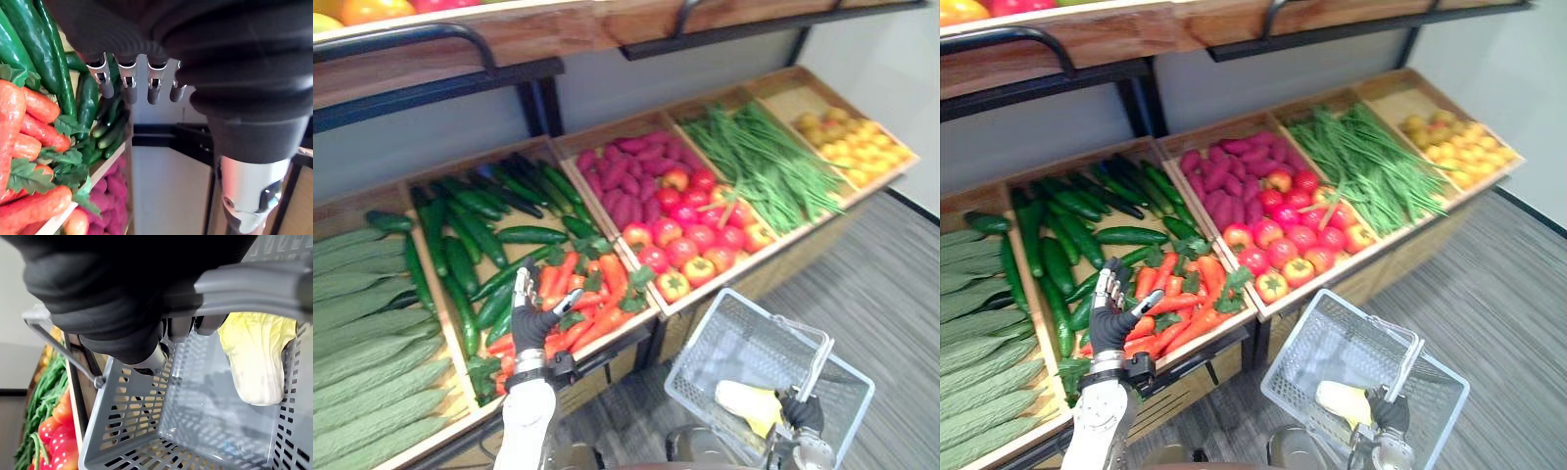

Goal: Pick vegetable in the basket

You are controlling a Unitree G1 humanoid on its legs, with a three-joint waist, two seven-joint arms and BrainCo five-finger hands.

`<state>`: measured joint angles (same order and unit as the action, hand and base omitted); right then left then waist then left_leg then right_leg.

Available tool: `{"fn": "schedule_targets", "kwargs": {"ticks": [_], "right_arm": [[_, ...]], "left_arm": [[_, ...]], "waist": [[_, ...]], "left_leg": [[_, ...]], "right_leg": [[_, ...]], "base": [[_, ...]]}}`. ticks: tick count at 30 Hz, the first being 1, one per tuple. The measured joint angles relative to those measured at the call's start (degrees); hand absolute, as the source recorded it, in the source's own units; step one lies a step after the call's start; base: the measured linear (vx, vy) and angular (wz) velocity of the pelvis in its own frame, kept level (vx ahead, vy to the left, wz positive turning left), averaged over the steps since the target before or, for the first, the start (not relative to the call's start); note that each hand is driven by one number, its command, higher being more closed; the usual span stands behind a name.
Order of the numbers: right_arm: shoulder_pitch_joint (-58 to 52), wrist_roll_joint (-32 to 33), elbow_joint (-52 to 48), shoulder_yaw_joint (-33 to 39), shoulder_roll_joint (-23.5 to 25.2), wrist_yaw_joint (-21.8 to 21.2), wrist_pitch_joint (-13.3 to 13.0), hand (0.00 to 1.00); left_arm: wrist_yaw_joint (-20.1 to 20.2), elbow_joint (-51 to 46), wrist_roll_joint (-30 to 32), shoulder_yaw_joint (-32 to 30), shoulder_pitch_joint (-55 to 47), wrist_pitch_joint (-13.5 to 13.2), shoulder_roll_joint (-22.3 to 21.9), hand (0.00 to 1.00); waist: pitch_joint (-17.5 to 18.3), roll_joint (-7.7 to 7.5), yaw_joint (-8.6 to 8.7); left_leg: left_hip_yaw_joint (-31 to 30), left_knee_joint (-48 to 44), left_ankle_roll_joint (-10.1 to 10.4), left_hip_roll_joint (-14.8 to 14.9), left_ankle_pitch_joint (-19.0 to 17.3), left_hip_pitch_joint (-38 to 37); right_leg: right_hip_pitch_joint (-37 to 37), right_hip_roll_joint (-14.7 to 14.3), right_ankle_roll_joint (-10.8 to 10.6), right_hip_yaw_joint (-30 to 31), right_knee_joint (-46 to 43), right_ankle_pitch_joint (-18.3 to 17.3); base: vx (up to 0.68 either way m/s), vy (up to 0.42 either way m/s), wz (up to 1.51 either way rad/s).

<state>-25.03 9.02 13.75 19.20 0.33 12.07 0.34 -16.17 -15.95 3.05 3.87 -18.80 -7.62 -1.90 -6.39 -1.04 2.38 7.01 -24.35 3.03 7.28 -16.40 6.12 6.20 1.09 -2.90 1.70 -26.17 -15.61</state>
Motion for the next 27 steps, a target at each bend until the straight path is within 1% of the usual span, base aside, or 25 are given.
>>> {"fn": "schedule_targets", "kwargs": {"ticks": [1,4,8,9,11,12,14,15,17,18,20,22,24,25,27], "right_arm": [[-0.58,0.02,0.0,0.04,-0.03,0.02,-0.01,1.0],[-2.33,0.11,0.0,0.67,-0.22,-0.3,-0.04,1.0],[-3.54,0.67,0.0,0.64,-0.23,-1.61,-0.05,1.0],[-3.73,0.67,0.0,0.67,-0.23,-2.07,-0.06,1.0],[-4.1,0.77,0.01,0.68,-0.24,-2.52,-0.07,1.0],[-4.11,0.95,0.01,0.77,-0.29,-2.58,-0.08,1.0],[-3.87,1.1,0.01,0.7,-0.33,-3.74,-0.15,1.0],[-3.68,1.09,0.01,0.65,-0.37,-4.05,-0.16,1.0],[-2.3,1.05,1.41,0.28,-1.28,-4.97,-0.84,1.0],[-1.82,1.05,1.92,0.09,-1.46,-5.07,-1.04,1.0],[0.06,0.48,3.66,-0.13,-2.04,-6.26,-1.52,1.0],[1.14,-0.2,4.93,-0.2,-2.87,-6.86,-1.69,1.0],[3.43,-0.64,7.52,-0.26,-4.17,-7.29,-2.0,1.0],[3.92,-0.64,8.01,-0.25,-4.37,-7.28,-2.06,1.0],[5.62,-0.65,9.91,-0.78,-5.5,-7.35,-2.28,1.0]], "left_arm": [[0.01,0.0,0.18,-0.23,-0.05,0.07,0.05,0.0],[0.85,-0.41,3.37,-1.28,-0.02,0.48,0.86,0.0],[0.96,-0.42,12.44,-4.52,0.25,1.3,5.93,0.0],[0.96,-0.42,13.55,-4.75,0.38,1.55,6.7,0.0],[1.2,-0.24,17.84,-5.5,0.99,2.35,9.55,0.0],[1.21,-0.07,19.18,-5.72,1.66,2.43,10.37,0.0],[1.37,1.21,23.69,-6.1,3.79,2.47,13.24,0.0],[1.61,2.09,24.48,-6.1,4.41,2.47,14.05,0.0],[2.64,6.36,28.31,-5.61,5.98,2.76,16.86,0.0],[2.83,7.72,29.11,-5.49,6.16,2.78,17.5,0.0],[3.94,13.7,32.25,-3.83,7.02,3.01,21.38,0.0],[5.07,17.08,34.69,-2.56,7.78,3.03,23.91,0.0],[5.95,22.66,36.88,-1.74,9.49,2.74,25.99,0.0],[6.21,23.8,37.26,-1.68,9.93,2.75,26.26,0.0],[6.4,29.46,38.84,-1.06,13.01,2.75,27.58,0.0]], "waist": [[0.05,-0.22,0.0],[0.28,-0.52,-0.02],[0.91,-0.84,0.01],[1.07,-0.87,0.0],[2.33,-1.31,0.16],[2.77,-1.24,0.18],[3.09,-1.44,0.21],[3.13,-1.43,0.31],[3.36,-1.22,1.32],[3.53,-1.13,1.62],[3.97,-0.67,2.24],[3.99,-0.52,2.7],[3.82,-0.06,3.11],[3.82,0.06,3.18],[3.56,0.57,3.48]], "left_leg": [[-0.61,0.66,0.22,0.06,0.14,-0.92],[-1.71,1.59,0.24,-0.04,0.15,-1.67],[-2.18,2.41,0.43,-0.53,0.33,-1.97],[-2.27,2.49,0.46,-0.6,0.37,-1.98],[-2.6,4.15,0.4,-1.41,1.68,-2.07],[-2.77,5.11,0.39,-1.52,2.22,-2.11],[-3.16,7.39,0.48,-1.82,4.03,-2.35],[-3.33,8.07,0.51,-1.92,4.53,-2.43],[-3.76,11.14,0.54,-2.32,6.37,-2.72],[-3.75,12.0,0.68,-2.38,6.86,-2.82],[-3.48,15.09,1.06,-2.37,8.86,-3.2],[-2.51,17.3,1.26,-2.34,10.31,-3.79],[-2.43,19.53,1.34,-2.27,12.13,-5.04],[-2.38,19.93,1.38,-2.27,12.32,-5.2],[-2.24,21.63,1.41,-2.16,13.7,-5.76]], "right_leg": [[-1.23,-0.07,0.0,-0.71,0.64,0.0],[-3.04,0.04,0.02,-1.76,2.61,0.01],[-4.58,0.41,0.23,-2.15,5.26,0.15],[-4.8,0.48,0.24,-2.25,5.7,0.16],[-4.89,1.08,0.61,-2.46,6.73,0.4],[-4.94,1.14,0.96,-2.7,7.49,0.95],[-4.93,1.14,1.27,-2.86,8.84,2.05],[-4.94,1.14,1.34,-2.88,9.25,2.36],[-4.72,1.15,1.79,-3.03,10.55,3.22],[-4.52,1.14,1.9,-3.02,10.76,3.44],[-3.63,0.82,2.01,-2.49,11.66,4.35],[-2.78,0.51,2.33,-1.81,11.9,4.83],[-2.78,0.18,2.38,-1.47,12.71,5.87],[-2.78,0.09,2.39,-1.45,12.94,6.07],[-2.72,-0.17,2.49,-1.38,14.03,6.93]], "base": [[0.15,-0.084,0.37],[0.1,-0.022,0.21],[0.03,0.024,0.08],[-0.01,0.029,0.07],[-0.03,0.015,0.12],[-0.03,0.006,0.11],[-0.07,-0.005,0.08],[-0.11,-0.018,0.09],[-0.11,-0.022,0.11],[-0.1,-0.022,0.02],[-0.08,-0.024,-0.08],[-0.06,-0.028,-0.15],[-0.01,-0.024,-0.17],[0.02,-0.018,-0.1],[0.0,-0.016,-0.04]]}}
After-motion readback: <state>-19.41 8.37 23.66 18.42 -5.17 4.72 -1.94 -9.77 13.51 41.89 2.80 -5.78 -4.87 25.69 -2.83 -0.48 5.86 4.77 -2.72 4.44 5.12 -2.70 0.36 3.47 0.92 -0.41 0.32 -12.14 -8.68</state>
